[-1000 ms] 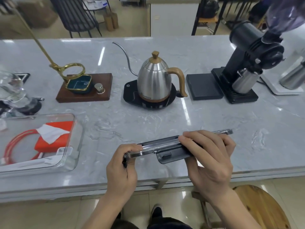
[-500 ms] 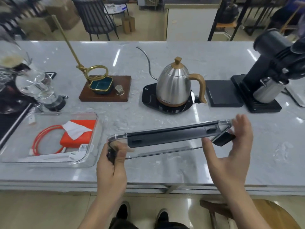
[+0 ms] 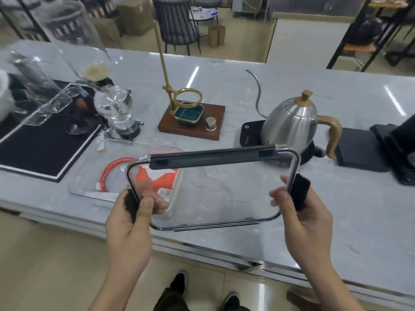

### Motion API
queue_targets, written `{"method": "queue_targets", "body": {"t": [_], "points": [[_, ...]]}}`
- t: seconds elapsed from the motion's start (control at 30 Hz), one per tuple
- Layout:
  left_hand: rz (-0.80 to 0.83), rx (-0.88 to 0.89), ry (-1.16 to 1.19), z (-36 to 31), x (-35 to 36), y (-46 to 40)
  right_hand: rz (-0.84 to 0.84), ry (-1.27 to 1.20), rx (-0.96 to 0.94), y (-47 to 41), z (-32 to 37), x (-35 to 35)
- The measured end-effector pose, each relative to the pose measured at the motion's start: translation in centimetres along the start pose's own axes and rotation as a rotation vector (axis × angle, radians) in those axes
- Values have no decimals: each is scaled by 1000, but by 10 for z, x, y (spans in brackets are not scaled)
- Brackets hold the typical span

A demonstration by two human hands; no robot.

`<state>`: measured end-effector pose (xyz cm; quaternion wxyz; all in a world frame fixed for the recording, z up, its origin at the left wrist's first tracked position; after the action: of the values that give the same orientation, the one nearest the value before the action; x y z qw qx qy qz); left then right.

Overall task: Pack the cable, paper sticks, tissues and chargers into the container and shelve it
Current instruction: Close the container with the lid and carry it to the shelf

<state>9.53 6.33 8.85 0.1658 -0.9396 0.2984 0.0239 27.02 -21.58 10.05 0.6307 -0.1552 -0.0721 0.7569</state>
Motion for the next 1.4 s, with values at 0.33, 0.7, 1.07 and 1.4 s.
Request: {"method": "queue_targets", "body": {"t": [0.33,0.7,1.07,1.4], "points": [[-117,-7,107,23,-85,-48,95,-43,-2,11,15,94],[132,-48,155,54,-120,-111,16,-304,130,15,21,172],[199,-92,-47,92,-134,-152,-32,-143,348,30,2,217],[248,-213,-45,128,-132,-179,-27,-9,425,32,-9,238]]}}
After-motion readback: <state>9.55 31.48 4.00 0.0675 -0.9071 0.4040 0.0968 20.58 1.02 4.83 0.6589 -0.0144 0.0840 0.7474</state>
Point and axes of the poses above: each hand's wrist, its own y-axis away from the middle knuckle, its own x-axis out of the palm, z = x × y, the point moved 9 cm from there along -y, towards the middle knuckle, and after that the axes turned 5 degrees about -y, right-handed, at the moved point
